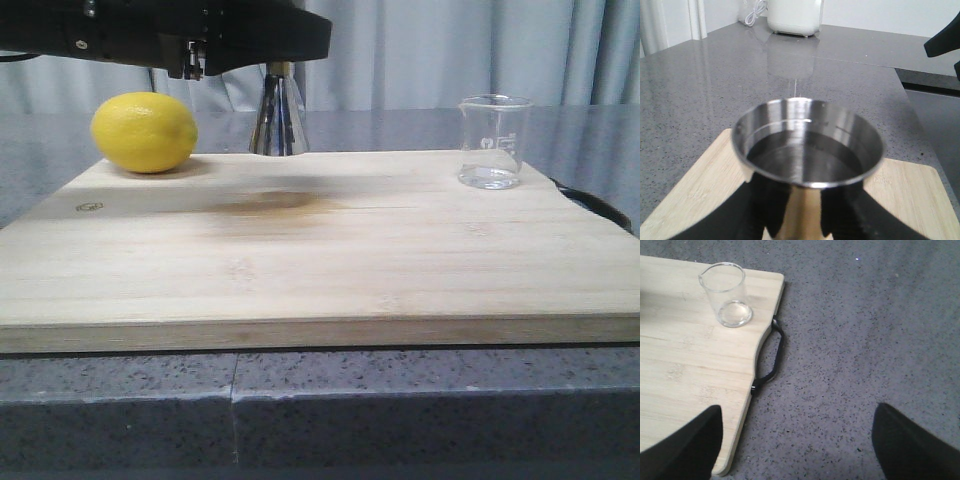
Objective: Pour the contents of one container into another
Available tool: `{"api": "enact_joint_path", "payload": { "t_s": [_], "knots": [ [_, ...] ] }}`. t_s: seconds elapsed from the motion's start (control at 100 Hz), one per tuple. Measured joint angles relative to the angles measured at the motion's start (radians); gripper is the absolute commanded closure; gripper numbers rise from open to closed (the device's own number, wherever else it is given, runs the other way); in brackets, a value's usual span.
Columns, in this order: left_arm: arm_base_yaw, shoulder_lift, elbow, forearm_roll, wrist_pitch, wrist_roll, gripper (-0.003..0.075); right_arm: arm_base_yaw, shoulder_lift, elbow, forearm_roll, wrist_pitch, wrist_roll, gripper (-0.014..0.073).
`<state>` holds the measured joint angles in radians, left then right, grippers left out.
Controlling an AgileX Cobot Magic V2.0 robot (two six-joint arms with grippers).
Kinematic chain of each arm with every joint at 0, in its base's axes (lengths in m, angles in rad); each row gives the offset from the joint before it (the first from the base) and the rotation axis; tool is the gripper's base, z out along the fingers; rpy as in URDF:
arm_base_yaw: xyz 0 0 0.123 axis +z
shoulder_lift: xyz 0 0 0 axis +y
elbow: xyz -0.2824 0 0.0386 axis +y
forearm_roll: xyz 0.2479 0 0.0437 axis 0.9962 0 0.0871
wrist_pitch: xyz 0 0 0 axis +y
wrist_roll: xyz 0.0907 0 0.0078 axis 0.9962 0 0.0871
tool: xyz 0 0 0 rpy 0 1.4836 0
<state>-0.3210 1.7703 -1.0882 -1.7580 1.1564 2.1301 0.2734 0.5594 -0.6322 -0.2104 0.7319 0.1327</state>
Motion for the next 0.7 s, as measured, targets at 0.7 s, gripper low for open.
{"api": "enact_joint_path", "payload": {
  "t_s": [0.7],
  "knots": [
    [0.000,0.006,0.000,0.000,0.000,0.007,0.0479,0.000,0.000,0.000,-0.013,-0.027,0.000,0.0061]
  ]
}}
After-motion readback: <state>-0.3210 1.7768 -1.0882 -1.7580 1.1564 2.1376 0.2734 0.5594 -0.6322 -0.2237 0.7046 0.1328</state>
